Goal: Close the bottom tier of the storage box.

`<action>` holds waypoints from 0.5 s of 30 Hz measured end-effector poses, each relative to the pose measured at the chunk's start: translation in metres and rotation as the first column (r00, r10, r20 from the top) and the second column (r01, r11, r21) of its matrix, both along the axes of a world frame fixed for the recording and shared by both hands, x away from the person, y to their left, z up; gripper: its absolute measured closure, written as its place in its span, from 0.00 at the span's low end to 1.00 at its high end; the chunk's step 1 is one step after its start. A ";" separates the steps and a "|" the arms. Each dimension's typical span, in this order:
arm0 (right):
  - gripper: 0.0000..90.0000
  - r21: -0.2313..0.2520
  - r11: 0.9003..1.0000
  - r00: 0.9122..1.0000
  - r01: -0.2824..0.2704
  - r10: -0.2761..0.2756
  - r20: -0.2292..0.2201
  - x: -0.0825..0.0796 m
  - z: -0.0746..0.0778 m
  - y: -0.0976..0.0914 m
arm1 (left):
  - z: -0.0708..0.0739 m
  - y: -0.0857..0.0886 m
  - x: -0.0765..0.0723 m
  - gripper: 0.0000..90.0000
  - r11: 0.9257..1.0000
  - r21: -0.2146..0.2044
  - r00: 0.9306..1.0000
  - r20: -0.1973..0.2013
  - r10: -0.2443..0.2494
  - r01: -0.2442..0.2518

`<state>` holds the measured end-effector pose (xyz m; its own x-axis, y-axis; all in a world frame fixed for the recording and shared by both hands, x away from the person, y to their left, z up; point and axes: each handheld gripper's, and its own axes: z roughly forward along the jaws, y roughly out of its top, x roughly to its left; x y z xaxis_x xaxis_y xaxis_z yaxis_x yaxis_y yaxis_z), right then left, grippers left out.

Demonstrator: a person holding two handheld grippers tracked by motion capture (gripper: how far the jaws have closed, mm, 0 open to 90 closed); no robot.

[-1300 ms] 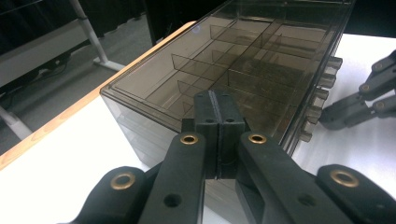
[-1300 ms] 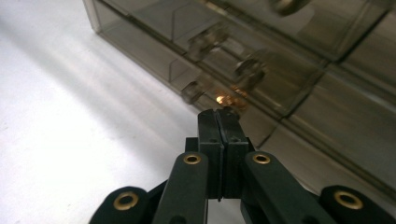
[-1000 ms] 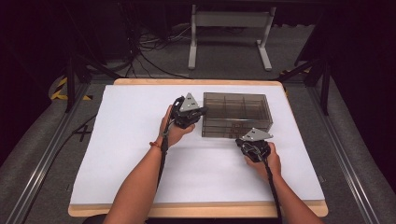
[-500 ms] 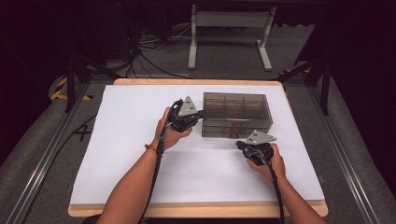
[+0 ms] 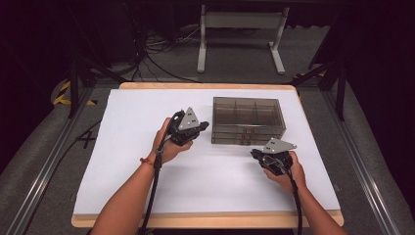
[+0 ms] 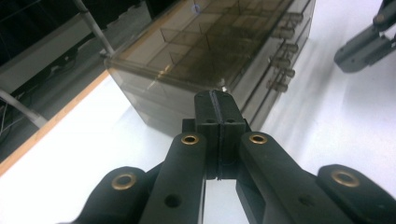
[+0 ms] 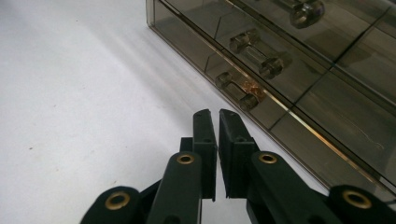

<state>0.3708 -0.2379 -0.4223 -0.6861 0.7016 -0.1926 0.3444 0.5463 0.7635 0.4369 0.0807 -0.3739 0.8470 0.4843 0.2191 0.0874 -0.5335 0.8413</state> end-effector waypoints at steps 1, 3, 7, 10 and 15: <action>0.94 -0.002 1.000 1.000 -0.004 0.004 0.002 -0.001 0.000 -0.001 | -0.001 0.003 -0.002 1.00 1.000 0.006 1.000 -0.002 0.003 -0.003; 0.93 -0.010 1.000 1.000 -0.008 0.008 0.004 -0.003 0.002 -0.002 | -0.003 0.008 -0.004 1.00 1.000 0.010 1.000 -0.007 0.009 -0.009; 0.90 -0.005 1.000 1.000 -0.018 0.018 0.005 -0.006 0.003 -0.005 | -0.007 0.016 -0.007 0.98 1.000 0.017 1.000 -0.020 0.016 -0.016; 0.89 -0.006 1.000 1.000 -0.028 0.028 -0.002 -0.009 0.004 -0.007 | -0.010 0.021 -0.010 0.96 0.999 0.030 0.999 -0.024 0.022 -0.021; 0.78 -0.001 0.998 0.998 -0.057 0.057 -0.020 -0.013 0.003 -0.012 | -0.017 0.033 -0.017 0.89 0.998 0.053 0.999 -0.041 0.035 -0.033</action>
